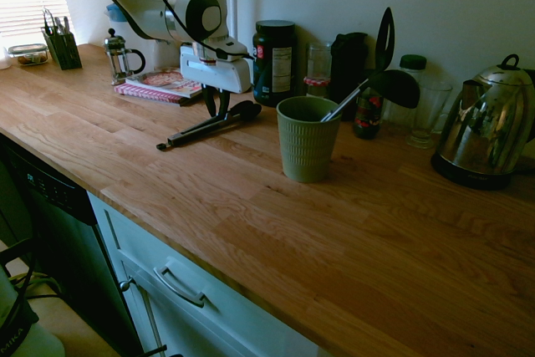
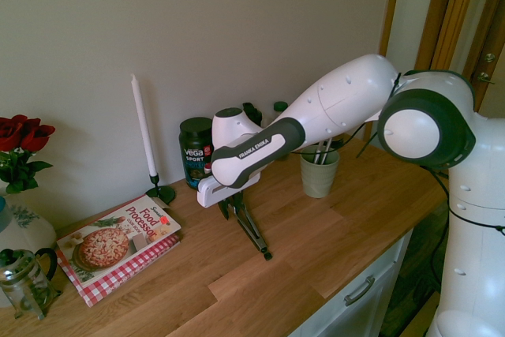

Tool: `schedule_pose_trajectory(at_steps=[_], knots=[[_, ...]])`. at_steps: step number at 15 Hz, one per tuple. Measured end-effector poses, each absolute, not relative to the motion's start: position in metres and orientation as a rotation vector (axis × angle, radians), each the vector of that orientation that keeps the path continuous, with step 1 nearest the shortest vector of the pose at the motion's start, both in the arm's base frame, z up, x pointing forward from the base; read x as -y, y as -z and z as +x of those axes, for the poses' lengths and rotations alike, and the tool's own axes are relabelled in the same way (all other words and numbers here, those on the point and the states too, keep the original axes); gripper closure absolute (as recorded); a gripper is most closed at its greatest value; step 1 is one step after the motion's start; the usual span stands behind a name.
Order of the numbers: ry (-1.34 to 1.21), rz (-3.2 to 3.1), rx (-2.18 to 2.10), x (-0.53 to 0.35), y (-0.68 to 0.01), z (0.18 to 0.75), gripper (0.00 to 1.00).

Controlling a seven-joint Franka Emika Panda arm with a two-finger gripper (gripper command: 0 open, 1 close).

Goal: Put the tongs back in the holder

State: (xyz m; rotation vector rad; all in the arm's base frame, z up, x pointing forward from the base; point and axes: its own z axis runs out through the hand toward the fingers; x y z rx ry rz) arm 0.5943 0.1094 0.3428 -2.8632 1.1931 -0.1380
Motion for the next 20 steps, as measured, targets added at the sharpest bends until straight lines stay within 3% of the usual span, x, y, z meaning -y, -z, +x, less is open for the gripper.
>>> schedule_pose_trajectory(at_steps=[10, 15, 20], knots=[[0.177, -2.86, -1.17, -0.103, -0.355, 0.599, 1.0], [0.364, -2.799, -1.154, -0.093, -0.466, 0.581, 1.0], [0.744, -2.692, -1.448, -0.042, -0.6, 0.528, 1.0]])
